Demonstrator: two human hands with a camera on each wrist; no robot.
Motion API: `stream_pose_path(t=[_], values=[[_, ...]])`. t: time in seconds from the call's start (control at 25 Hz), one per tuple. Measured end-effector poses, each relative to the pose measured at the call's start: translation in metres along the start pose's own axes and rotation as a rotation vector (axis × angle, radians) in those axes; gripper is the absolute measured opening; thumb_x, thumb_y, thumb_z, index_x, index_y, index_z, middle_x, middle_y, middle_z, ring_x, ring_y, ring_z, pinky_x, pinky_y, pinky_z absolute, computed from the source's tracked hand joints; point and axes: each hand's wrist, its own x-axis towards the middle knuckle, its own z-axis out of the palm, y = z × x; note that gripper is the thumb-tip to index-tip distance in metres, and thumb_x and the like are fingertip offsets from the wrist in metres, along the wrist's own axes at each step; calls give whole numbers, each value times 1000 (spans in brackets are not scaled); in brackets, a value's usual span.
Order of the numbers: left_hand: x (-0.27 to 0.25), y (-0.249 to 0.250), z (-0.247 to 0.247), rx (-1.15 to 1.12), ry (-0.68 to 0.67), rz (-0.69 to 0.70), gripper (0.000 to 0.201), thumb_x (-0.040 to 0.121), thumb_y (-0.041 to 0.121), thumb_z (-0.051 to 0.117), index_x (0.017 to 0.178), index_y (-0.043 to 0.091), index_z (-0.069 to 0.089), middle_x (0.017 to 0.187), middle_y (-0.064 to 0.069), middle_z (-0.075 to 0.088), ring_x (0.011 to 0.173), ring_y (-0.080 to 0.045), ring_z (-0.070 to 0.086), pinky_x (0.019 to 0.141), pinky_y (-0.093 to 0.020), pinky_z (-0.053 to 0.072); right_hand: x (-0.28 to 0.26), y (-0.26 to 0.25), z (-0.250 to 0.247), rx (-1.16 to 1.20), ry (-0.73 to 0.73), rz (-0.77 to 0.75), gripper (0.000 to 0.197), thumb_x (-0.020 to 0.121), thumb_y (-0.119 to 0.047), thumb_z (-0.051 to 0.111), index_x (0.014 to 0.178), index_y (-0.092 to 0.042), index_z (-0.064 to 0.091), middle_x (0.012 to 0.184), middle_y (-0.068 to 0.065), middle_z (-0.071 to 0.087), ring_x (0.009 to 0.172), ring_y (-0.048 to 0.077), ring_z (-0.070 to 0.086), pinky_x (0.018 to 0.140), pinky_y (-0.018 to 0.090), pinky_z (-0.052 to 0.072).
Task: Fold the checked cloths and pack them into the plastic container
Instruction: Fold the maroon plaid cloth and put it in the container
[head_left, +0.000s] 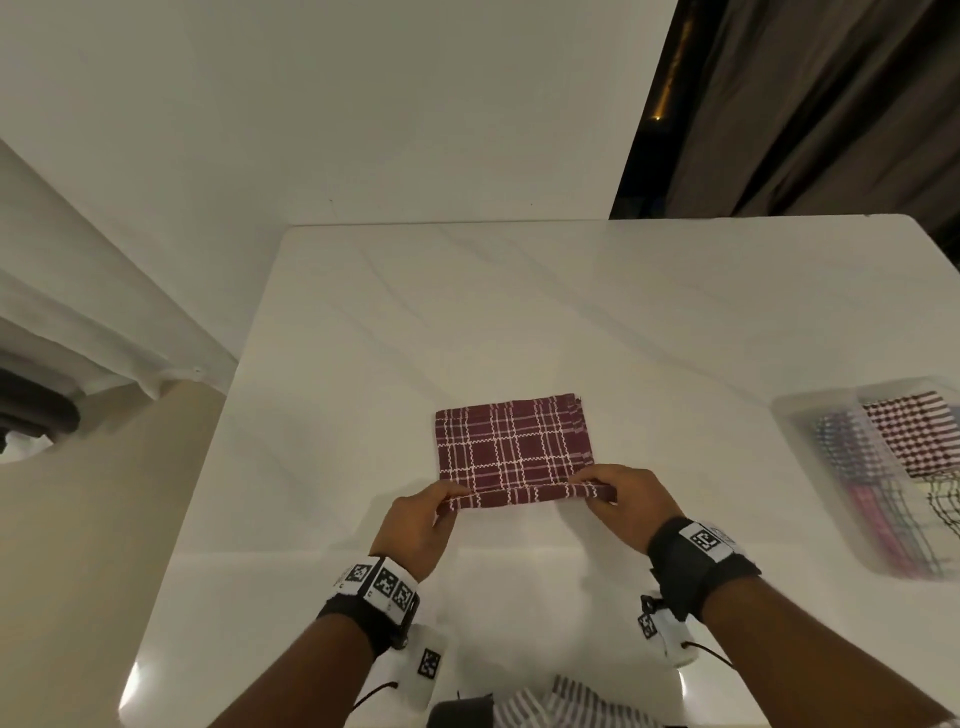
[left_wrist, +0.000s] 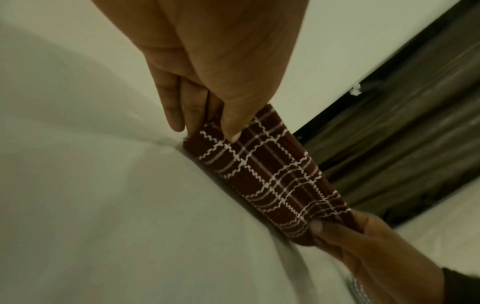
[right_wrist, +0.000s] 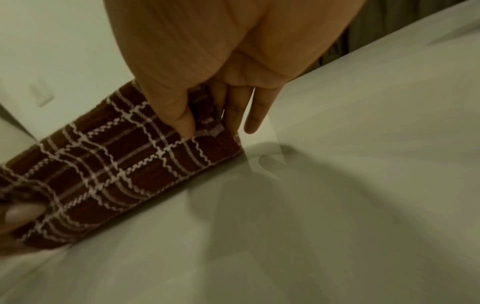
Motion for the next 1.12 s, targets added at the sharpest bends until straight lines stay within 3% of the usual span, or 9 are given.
stream_pose_path(t=[0.08,0.16,0.32,0.4,0.52,0.64,0.88,1.04,1.12], values=[[-3,-2,-5,-34,37,-49,8,95,31,60,102,29,63,89,18,69,78,4,62,73,-13,48,-9,0,-1,150,57,77,21,90,-23,67,109,-30,65,100,-15,68,84,-8,63,74,2,44],[-9,-6,-5,-61,25,-87,9,95,39,59,100,32,61,86,22,68,76,10,60,68,-6,44,-19,0,1,268,51,128,20,89,-25,69,109,-27,64,96,-19,68,81,-15,62,66,-1,42],[-15,-15,2,-152,19,-144,25,96,44,55,109,26,66,90,17,73,82,4,66,77,-25,56,-29,5,8,343,36,170,18,92,-31,64,109,-27,66,97,-15,72,85,-10,65,71,5,48],[-8,-14,2,-136,27,-162,24,96,44,53,106,26,65,86,16,72,79,3,66,73,-23,56,-23,8,8,354,62,188,17,95,-34,59,109,-27,67,96,-12,74,85,-5,67,75,11,51],[8,-10,-1,-119,61,-199,24,97,45,52,103,25,64,81,14,71,74,1,66,67,-19,52,-8,6,4,310,85,206,17,97,-34,55,104,-24,67,92,-9,73,82,-2,66,66,4,45],[24,-7,0,-48,61,-253,26,96,47,50,101,24,60,86,9,70,77,-9,66,72,-28,54,8,5,4,241,77,243,18,98,-38,52,105,-24,62,89,-8,71,82,5,67,62,5,45],[35,-5,3,125,24,-340,22,96,51,45,94,30,49,82,7,65,75,-15,63,71,-37,56,18,2,9,81,22,281,30,98,-41,48,124,-27,48,98,-9,64,91,14,65,81,29,54],[24,7,4,261,310,-48,18,91,30,56,107,23,51,108,3,55,96,-17,52,78,-36,50,10,-7,17,-305,276,62,52,94,-41,51,142,-26,38,138,1,47,129,23,41,109,44,36],[21,15,14,307,240,79,30,90,28,56,119,21,52,130,-1,50,119,-22,48,96,-42,48,8,-23,34,-415,172,-123,59,95,-44,46,147,-22,32,150,2,39,142,24,29,118,45,22]])
